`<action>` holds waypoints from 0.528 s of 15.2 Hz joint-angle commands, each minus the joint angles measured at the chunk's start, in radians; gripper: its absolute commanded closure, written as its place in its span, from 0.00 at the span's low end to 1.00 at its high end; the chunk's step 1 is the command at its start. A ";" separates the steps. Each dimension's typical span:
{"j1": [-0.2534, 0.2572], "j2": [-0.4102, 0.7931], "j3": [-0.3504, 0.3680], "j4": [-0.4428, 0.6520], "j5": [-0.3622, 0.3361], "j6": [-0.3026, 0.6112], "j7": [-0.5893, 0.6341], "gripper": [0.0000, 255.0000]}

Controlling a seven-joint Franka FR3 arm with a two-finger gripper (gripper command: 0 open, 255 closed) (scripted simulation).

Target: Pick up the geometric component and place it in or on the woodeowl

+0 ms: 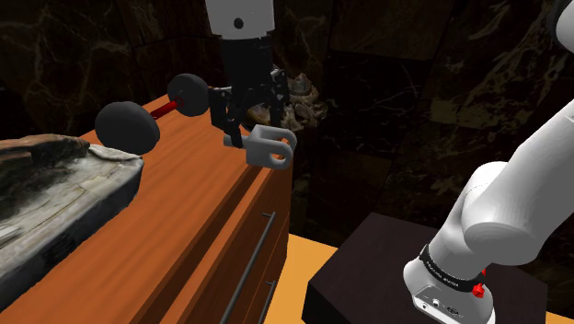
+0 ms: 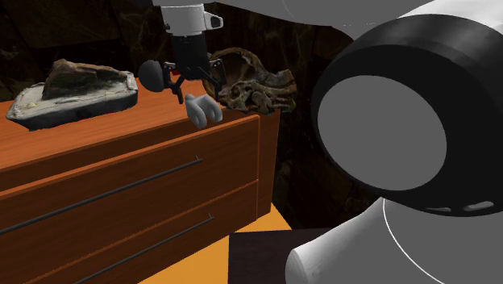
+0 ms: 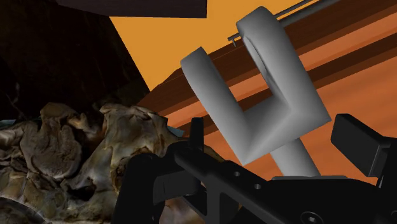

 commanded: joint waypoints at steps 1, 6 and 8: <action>-0.003 0.018 -0.002 -0.030 0.003 0.026 -0.005 0.00; 0.000 -0.003 -0.001 -0.055 0.012 0.032 -0.004 1.00; -0.001 -0.003 -0.002 -0.048 0.012 0.024 -0.005 1.00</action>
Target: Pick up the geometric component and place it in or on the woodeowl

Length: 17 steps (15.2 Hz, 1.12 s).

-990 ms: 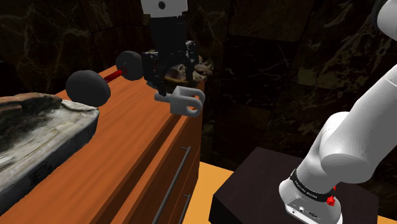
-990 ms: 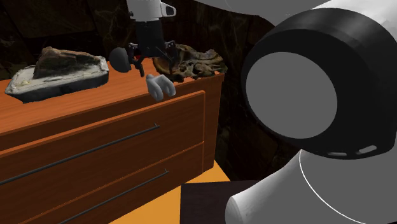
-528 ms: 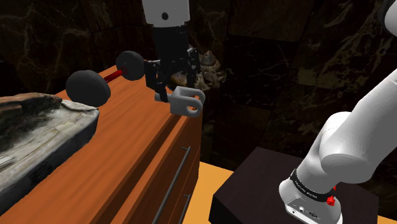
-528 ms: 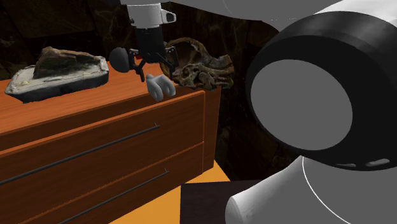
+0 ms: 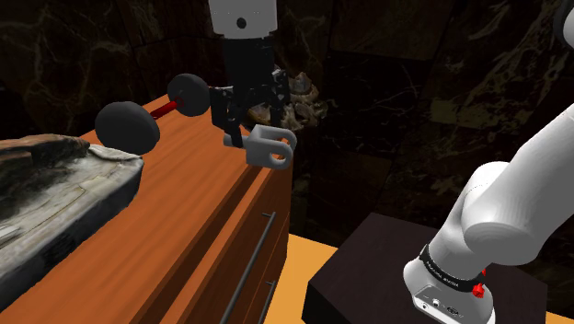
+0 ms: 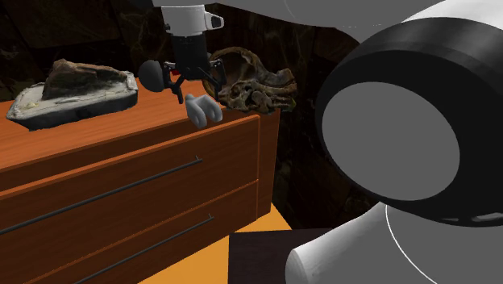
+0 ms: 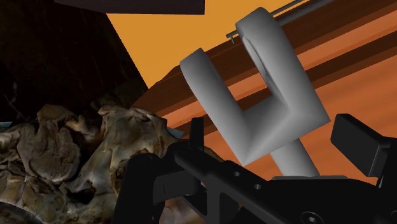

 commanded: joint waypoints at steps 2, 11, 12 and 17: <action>-0.001 0.025 0.003 -0.013 0.001 -0.003 0.000 1.00; -0.004 0.053 0.003 0.075 -0.011 -0.065 0.005 1.00; -0.004 0.057 0.003 0.092 -0.012 -0.079 0.007 1.00; -0.004 0.080 0.006 0.184 -0.021 -0.149 0.017 1.00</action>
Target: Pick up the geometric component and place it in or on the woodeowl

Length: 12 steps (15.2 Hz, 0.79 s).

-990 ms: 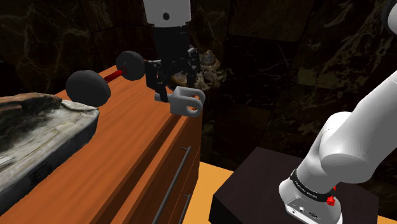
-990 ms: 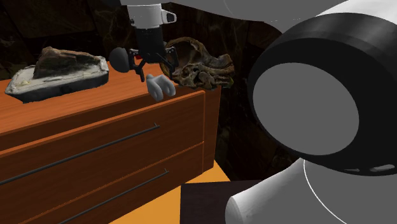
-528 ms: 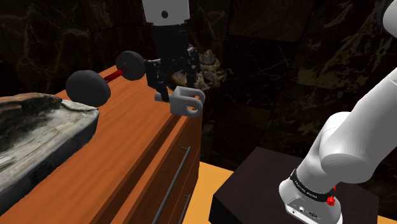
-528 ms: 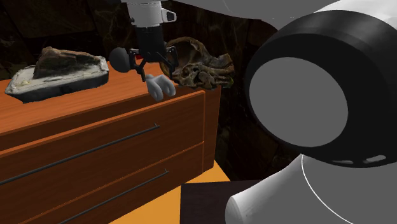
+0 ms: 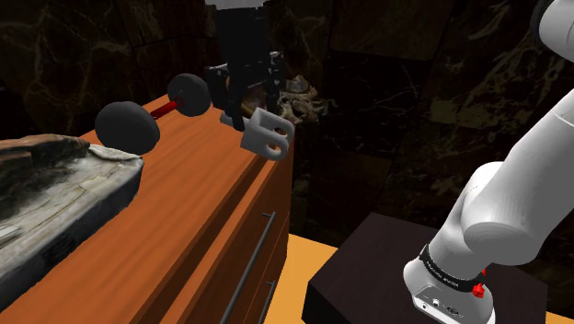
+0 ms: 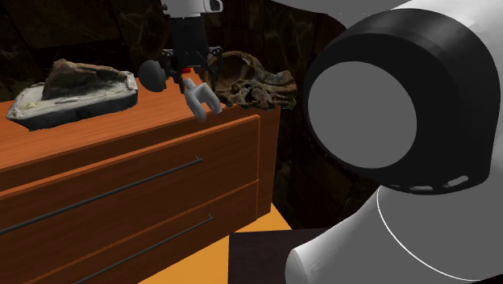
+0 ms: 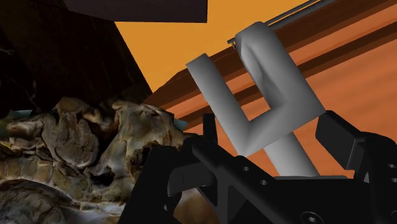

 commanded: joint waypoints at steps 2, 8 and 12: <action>0.001 0.020 0.003 0.063 -0.007 -0.045 0.008 1.00; 0.005 0.063 0.012 0.194 -0.024 -0.136 0.027 1.00; 0.011 0.102 0.020 0.293 -0.040 -0.201 0.043 1.00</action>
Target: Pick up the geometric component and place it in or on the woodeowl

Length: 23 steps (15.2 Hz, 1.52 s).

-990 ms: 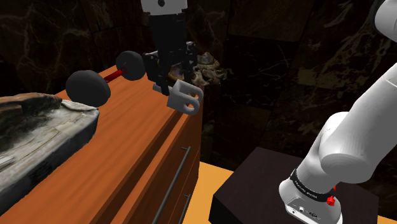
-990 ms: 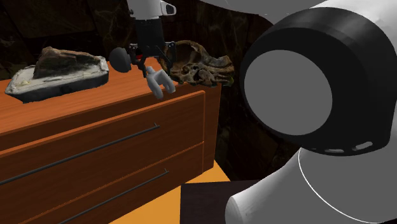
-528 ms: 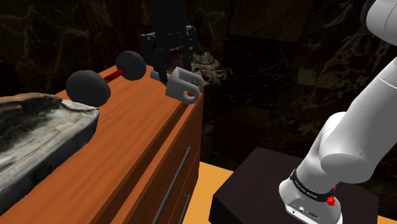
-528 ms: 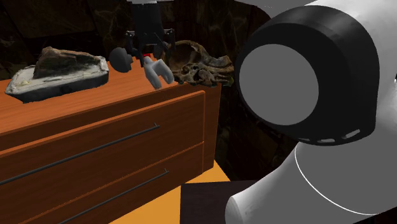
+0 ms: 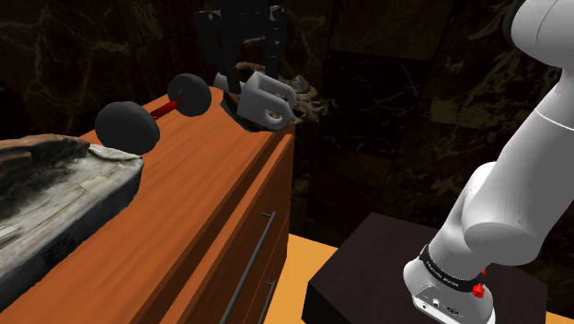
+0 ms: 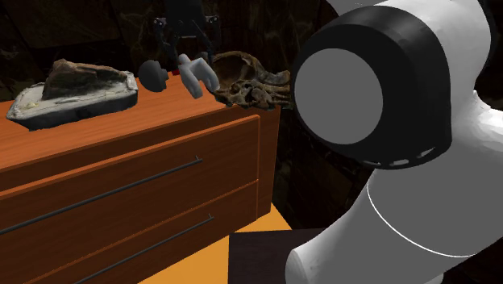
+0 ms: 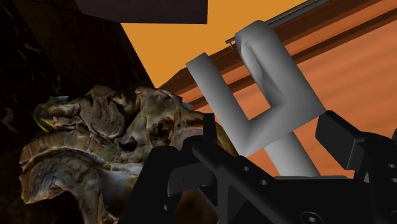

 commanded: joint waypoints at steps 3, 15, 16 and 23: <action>0.010 0.048 0.011 0.113 -0.020 -0.070 0.020 1.00; -0.024 0.209 -0.019 0.408 -0.110 -0.224 -0.084 1.00; -0.032 0.227 -0.026 0.433 -0.120 -0.233 -0.106 1.00; -0.025 0.443 -0.069 0.773 -0.236 -0.364 -0.238 1.00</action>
